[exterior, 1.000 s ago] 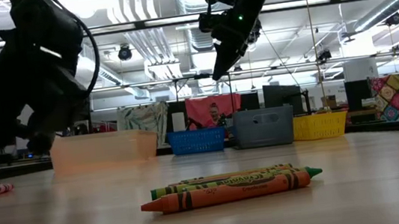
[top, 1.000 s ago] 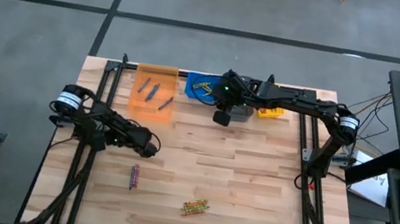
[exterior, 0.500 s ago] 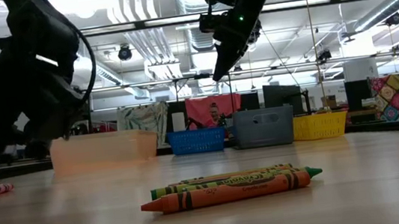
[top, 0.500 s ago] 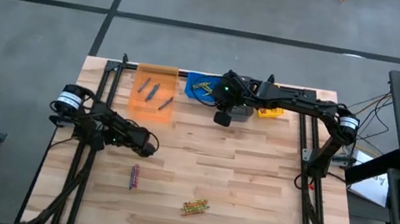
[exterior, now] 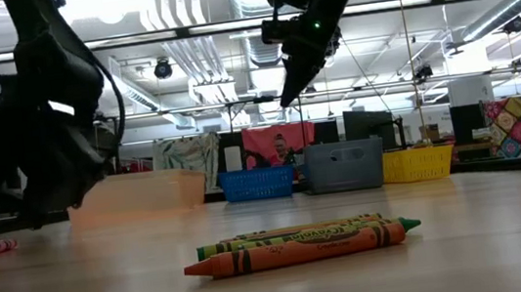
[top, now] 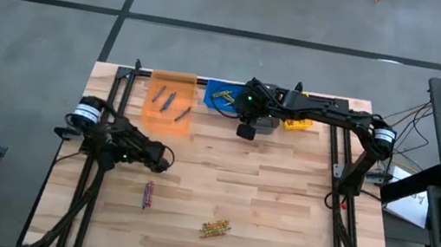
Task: Sort crayons
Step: Put the blue crayon into the orange bin
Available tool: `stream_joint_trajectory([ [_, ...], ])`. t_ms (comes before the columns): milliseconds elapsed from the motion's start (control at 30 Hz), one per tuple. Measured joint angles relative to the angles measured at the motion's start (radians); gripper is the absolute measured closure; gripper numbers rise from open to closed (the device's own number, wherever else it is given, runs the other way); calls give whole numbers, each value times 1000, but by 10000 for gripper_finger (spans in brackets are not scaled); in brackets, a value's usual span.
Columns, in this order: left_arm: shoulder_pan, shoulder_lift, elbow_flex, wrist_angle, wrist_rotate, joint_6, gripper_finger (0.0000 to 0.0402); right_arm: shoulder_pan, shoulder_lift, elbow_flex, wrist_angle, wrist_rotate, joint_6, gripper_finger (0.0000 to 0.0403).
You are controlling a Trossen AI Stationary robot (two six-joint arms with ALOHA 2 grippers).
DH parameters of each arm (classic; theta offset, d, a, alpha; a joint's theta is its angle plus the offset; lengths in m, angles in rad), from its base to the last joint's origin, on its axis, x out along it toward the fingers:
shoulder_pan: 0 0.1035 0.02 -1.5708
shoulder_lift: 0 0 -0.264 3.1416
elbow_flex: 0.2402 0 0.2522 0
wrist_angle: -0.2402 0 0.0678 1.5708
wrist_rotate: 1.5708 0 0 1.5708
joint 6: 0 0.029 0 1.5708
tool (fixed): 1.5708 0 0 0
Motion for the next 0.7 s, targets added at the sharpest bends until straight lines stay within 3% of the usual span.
stream_joint_trajectory([
  [467, -1, 56, 93, 37, -31, 44, 402, 0, 0, -14, -3, -3, 15, 335],
  [700, -1, 42, 68, 24, -32, 73, 402, 0, 0, -14, -4, -3, 17, 330],
])
